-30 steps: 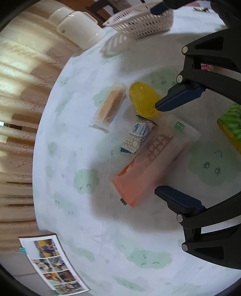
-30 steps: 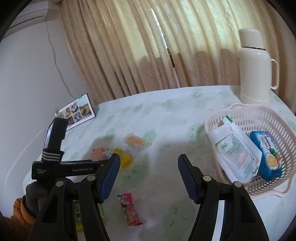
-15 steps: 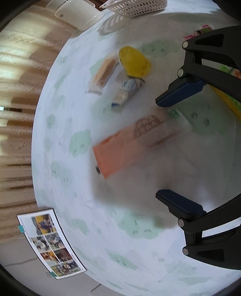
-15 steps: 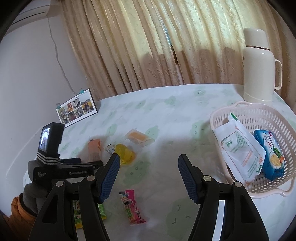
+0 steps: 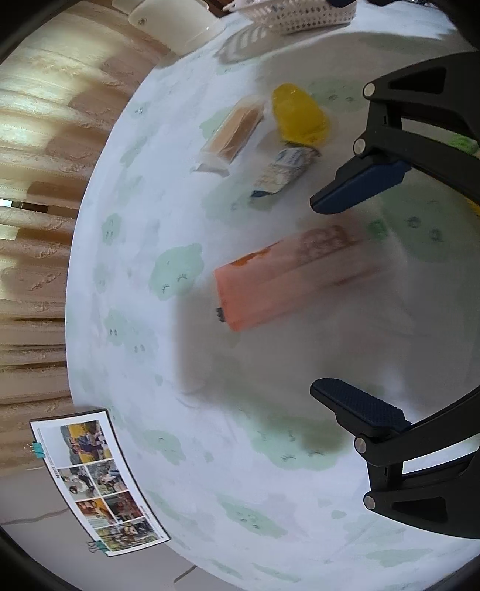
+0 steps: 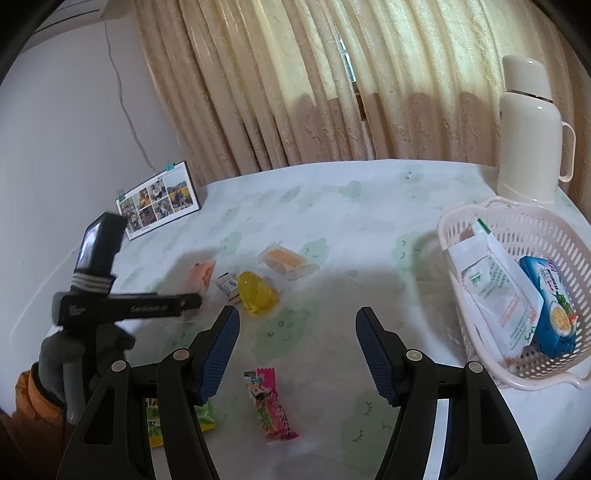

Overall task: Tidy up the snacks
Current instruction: 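Close the left tool on the long orange packet and lift it, then drop the pink candy bar into the basket with the right tool while the left tool holds the orange packet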

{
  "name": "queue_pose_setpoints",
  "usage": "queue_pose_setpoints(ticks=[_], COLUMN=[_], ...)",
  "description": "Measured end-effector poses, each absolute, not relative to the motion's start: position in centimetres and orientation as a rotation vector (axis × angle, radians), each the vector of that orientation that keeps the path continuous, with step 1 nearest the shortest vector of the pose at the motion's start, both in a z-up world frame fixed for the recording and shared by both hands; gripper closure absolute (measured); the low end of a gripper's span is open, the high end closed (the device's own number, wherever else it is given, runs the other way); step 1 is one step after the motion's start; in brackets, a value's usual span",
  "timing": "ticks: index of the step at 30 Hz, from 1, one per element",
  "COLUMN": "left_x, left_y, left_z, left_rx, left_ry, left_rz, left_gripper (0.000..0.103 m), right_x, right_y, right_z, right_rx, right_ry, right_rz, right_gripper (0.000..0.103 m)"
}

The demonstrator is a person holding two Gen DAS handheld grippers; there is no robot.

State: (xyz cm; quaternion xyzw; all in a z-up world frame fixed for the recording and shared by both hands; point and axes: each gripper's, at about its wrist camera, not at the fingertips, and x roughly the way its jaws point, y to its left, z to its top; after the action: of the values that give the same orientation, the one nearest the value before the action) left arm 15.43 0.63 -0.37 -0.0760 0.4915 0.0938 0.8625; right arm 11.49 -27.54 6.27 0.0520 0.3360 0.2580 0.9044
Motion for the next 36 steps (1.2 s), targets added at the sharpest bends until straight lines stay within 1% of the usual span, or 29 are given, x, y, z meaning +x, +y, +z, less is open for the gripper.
queue_pose_setpoints(ticks=[2,4,6,7,8,9,11,17,24,28,31,34,36], left_x=[16.4,17.2,17.6,17.7,17.7,17.6,17.2,16.1,14.6,13.9,13.2,12.7,12.4], left_y=[0.3,0.1,0.1,0.0,-0.1,-0.1,-0.2,1.0,2.5,2.5,2.3,2.1,2.1], left_z=[-0.6,-0.6,-0.6,-0.5,-0.5,-0.5,-0.4,0.3,2.0,2.9,3.8,4.6,5.0], left_rx=[-0.129,-0.113,-0.103,-0.101,-0.101,-0.098,-0.094,-0.179,-0.257,-0.273,-0.277,-0.285,-0.291], left_ry=[1.035,1.031,1.019,1.016,1.011,1.007,0.992,0.957,0.896,0.864,0.835,0.807,0.794], left_rz=[0.201,0.199,0.195,0.187,0.178,0.176,0.165,0.135,0.128,0.094,0.069,0.049,0.036], left_gripper=[0.029,0.034,0.044,0.052,0.059,0.060,0.066,0.071,0.073,0.073,0.073,0.073,0.073], right_x=[11.4,11.3,11.2,11.2,11.1,11.1,11.2,11.3,11.6,11.1,10.5,10.7,10.8], right_y=[-27.4,-27.1,-26.8,-26.7,-26.6,-26.5,-26.4,-26.2,-26.0,-24.3,-22.3,-21.8,-22.0], right_z=[6.2,6.2,6.1,6.1,6.1,6.0,5.8,5.5,5.1,4.4,3.0,1.8,1.5], right_rx=[0.098,0.089,0.077,0.073,0.069,0.066,0.066,0.063,0.050,-0.045,-0.185,-0.231,-0.233], right_ry=[0.696,0.697,0.699,0.700,0.703,0.708,0.722,0.743,0.769,0.802,0.848,0.892,0.899], right_rz=[0.539,0.548,0.556,0.557,0.560,0.564,0.574,0.578,0.598,0.631,0.601,0.578,0.569], right_gripper=[0.037,0.037,0.037,0.037,0.037,0.037,0.037,0.037,0.037,0.037,0.037,0.037,0.041])
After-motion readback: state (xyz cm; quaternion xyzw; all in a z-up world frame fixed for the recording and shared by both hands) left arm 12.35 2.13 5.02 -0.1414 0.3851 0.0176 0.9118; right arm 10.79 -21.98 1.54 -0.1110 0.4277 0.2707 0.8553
